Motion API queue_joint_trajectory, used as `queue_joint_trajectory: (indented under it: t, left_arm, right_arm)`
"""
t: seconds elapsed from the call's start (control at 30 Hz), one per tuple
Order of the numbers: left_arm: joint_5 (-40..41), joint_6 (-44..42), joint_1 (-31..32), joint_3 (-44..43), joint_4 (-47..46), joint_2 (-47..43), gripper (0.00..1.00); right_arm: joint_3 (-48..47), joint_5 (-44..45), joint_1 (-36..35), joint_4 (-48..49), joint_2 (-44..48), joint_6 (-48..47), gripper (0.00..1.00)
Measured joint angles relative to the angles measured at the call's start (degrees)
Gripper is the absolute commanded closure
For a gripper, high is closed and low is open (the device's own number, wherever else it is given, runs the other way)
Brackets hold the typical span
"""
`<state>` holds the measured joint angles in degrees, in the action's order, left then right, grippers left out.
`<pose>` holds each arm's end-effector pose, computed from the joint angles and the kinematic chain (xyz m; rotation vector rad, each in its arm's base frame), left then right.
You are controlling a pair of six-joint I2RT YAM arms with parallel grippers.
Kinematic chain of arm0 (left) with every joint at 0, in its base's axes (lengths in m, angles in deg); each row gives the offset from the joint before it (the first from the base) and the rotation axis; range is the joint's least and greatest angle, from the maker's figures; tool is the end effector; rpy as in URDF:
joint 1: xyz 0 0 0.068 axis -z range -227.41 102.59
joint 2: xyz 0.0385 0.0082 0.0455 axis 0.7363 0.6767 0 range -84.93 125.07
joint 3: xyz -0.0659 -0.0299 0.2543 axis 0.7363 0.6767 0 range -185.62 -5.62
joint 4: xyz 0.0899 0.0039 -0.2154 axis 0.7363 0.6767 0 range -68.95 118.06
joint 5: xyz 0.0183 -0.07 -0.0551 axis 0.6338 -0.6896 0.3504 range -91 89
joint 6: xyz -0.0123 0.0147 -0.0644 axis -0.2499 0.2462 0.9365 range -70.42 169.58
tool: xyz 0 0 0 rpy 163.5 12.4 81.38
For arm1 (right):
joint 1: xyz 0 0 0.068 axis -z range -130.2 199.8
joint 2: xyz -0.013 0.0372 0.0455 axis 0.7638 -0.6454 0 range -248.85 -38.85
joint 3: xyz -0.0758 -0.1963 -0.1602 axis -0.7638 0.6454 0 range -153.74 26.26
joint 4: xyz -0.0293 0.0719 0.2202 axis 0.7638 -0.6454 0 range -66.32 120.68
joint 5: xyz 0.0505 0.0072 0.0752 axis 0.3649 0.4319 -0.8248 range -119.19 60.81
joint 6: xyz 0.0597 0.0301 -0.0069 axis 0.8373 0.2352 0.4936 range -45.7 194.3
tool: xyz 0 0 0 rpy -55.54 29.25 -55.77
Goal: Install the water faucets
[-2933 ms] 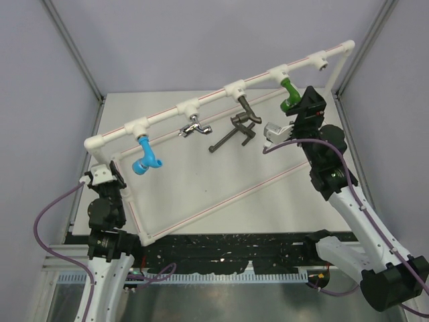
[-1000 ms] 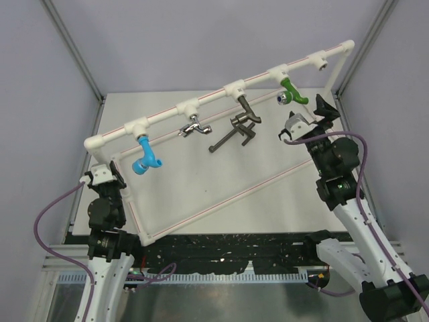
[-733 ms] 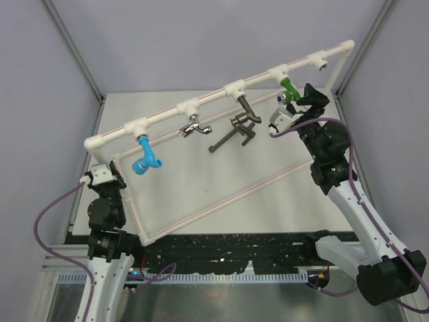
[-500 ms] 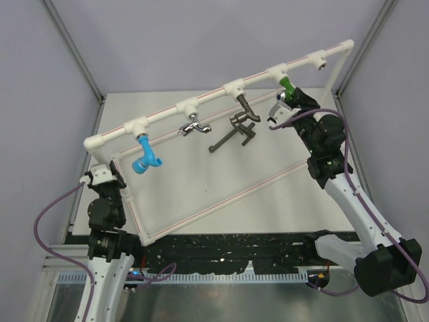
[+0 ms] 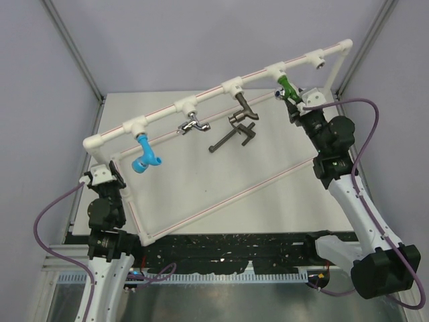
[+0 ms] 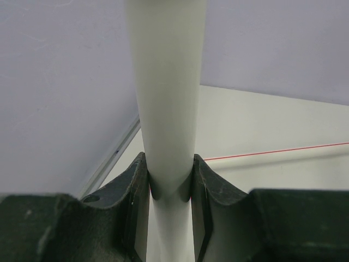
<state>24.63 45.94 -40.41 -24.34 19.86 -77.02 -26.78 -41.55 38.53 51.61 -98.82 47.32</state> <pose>0.0888 0.0125 0.2734 -0.2496 1.3641 0.2551 0.2286 0.0573 0.3988 -0.6053 1.1872 -0.0893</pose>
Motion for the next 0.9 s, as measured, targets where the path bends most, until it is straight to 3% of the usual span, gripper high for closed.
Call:
queue_joint_trajectory:
  t: [0.07,0.1,0.17,0.23,0.27,0.33,0.67,0.77,0.83,0.9]
  left_arm:
    - [0.0,-0.02,0.0,0.02,0.0,0.0,1.0]
    - [0.02,-0.02,0.0,0.02,0.0,0.0,1.0]
    - [0.17,-0.04,-0.02,0.2,0.17,0.04,1.0]
    - [0.24,-0.04,-0.24,0.42,0.2,-0.02,1.0]
    - [0.04,-0.17,-0.22,0.42,0.2,-0.42,1.0]
    - [-0.57,-0.31,0.15,0.42,0.39,-0.83,1.0]
    - [-0.17,0.66,0.04,-0.22,0.37,2.19,1.0]
    - [0.22,1.73,-0.09,-1.81,1.53,5.01,0.96]
    - [0.61,2.38,-0.26,-3.56,2.82,7.54,0.82]
    - [1.03,3.1,-0.28,-5.07,4.2,9.35,0.57]
  right_arm:
    - [0.0,-0.15,0.59,0.15,0.42,4.98,0.93]
    - [0.02,-0.22,0.98,0.17,0.83,8.13,0.75]
    - [0.28,1.86,1.4,1.73,2.12,17.11,0.49]
    - [0.22,3.72,1.46,5.01,3.37,24.83,0.32]
    - [0.22,3.89,1.18,5.6,4.09,26.43,0.27]
    - [1.33,4.5,0.68,5.84,6.58,27.67,0.07]
    - [25.42,14.86,0.5,6.01,33.29,34.25,0.04]
    - [31.65,17.29,0.5,3.85,41.33,35.23,0.04]
    - [35.28,18.93,0.5,1.6,47.45,35.32,0.05]
    - [36.65,20.33,0.2,-2.99,52.96,34.82,0.05]
